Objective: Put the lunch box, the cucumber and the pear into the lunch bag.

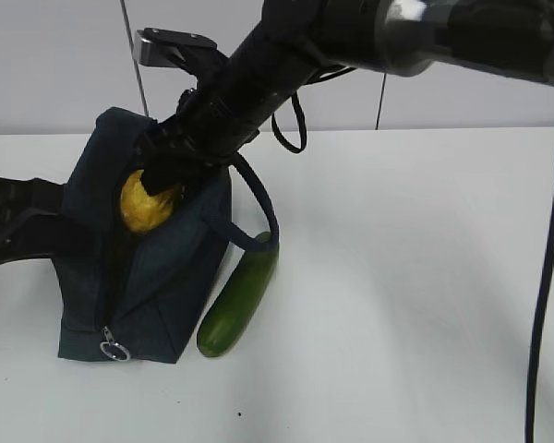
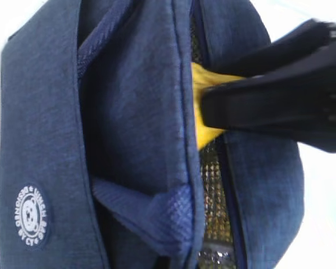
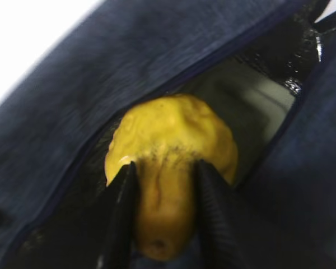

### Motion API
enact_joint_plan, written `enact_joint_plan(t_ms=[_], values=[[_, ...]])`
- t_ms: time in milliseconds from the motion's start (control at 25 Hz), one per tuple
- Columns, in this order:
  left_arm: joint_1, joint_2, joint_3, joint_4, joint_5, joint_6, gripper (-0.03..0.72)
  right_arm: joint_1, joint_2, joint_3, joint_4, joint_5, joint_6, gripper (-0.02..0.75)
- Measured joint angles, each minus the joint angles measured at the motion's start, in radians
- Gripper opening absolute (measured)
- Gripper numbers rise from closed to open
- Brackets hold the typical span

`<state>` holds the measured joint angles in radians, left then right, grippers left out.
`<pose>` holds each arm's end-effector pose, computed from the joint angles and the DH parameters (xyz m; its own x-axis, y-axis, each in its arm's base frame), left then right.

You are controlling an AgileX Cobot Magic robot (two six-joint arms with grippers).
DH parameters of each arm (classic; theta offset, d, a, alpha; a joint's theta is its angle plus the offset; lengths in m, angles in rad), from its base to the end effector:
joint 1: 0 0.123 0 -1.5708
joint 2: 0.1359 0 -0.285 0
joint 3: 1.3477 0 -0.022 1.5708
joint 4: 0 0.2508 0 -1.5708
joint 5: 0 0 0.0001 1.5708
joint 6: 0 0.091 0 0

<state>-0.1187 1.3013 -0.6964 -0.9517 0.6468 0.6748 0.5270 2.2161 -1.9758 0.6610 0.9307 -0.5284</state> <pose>0.2312 -0.0726 0.2369 -0.8509 -0.0445 -0.5235 0.2563 0.8347 -0.4875 0.4068 0.2886 0.2436 -0.6452 -0.4695 -0.6027 -0.7427 0.5705 0.3507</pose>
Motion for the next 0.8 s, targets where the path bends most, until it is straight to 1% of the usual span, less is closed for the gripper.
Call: enact_joint_plan(t_ms=[120, 200, 440, 520, 680, 800], values=[[0.0, 0.0, 0.0, 0.0, 0.005, 0.0, -0.018, 0.0, 0.018, 0.0, 0.009, -0.035, -0.001, 0.265], [0.0, 0.0, 0.0, 0.0, 0.006, 0.0, -0.018, 0.0, 0.019, 0.0, 0.021, -0.052, -0.004, 0.291], [0.0, 0.0, 0.0, 0.0, 0.007, 0.0, -0.018, 0.0, 0.019, -0.006, 0.062, -0.088, -0.009, 0.463], [0.0, 0.0, 0.0, 0.0, 0.007, 0.0, -0.018, 0.0, 0.019, -0.024, 0.062, -0.07, -0.01, 0.483], [0.0, 0.0, 0.0, 0.0, 0.007, 0.0, -0.018, -0.016, 0.006, -0.061, 0.054, 0.008, -0.011, 0.491], [0.0, 0.0, 0.0, 0.0, 0.007, 0.0, -0.018, -0.039, -0.036, -0.077, -0.017, 0.078, 0.022, 0.491]])
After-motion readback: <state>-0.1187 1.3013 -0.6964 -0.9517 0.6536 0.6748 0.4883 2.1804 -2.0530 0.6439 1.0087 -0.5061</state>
